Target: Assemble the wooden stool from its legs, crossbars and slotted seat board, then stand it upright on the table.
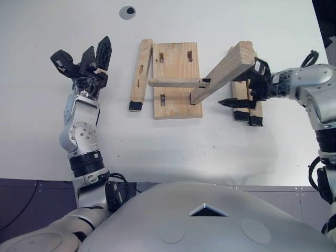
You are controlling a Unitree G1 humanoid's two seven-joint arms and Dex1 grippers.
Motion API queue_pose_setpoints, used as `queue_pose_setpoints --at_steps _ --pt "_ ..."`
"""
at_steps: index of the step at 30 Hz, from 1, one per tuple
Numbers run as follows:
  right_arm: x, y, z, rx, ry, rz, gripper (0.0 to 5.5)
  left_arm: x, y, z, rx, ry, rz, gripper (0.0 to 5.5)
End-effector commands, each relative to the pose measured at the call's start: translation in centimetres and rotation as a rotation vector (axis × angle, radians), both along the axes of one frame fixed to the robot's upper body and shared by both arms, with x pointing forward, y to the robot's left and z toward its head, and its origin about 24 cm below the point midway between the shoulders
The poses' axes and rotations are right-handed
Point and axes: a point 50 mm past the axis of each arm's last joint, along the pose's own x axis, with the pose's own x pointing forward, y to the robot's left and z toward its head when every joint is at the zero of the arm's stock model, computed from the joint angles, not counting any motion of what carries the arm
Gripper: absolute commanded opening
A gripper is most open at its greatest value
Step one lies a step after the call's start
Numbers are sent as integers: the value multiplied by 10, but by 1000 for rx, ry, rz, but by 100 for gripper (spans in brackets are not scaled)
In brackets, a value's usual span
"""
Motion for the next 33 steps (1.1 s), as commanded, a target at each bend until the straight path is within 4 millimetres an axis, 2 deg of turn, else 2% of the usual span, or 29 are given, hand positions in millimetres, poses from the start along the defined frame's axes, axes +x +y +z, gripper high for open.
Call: queue_pose_setpoints --at_steps 1,7,14,19,24,30,33 --pt "-2 7 0 30 -79 -218 422 -5 2 -2 8 6 21 413" --pt "-14 20 -17 103 -3 -502 422 -5 1 -3 12 16 12 413" --pt "-27 19 -30 88 6 -632 422 -5 3 -3 17 27 7 413" --pt "-27 15 -39 62 24 -660 422 -3 1 -3 15 27 8 413" --pt "-29 23 -46 80 79 -633 422 -3 1 -4 13 30 9 413" --pt "-31 37 -41 131 91 -559 422 -3 1 -5 8 33 17 413" --pt "-29 38 -36 144 70 -554 422 -4 2 -5 5 34 22 413"
